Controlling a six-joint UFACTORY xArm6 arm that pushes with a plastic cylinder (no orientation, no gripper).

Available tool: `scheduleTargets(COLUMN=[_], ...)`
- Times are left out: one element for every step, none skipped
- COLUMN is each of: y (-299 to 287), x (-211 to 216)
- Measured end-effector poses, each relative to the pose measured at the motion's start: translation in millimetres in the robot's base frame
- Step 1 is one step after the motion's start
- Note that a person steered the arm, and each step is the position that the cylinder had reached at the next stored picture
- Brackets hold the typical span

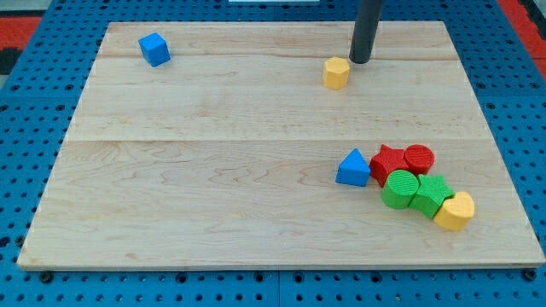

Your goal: Push the yellow hexagon to the left side of the board

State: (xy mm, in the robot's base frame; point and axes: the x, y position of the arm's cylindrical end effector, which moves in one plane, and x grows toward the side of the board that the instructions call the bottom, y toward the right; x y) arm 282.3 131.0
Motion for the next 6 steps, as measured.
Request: scheduleTargets(y=[8,47,-19,-68,-72,-34], x=[10,56,64,11,1,5])
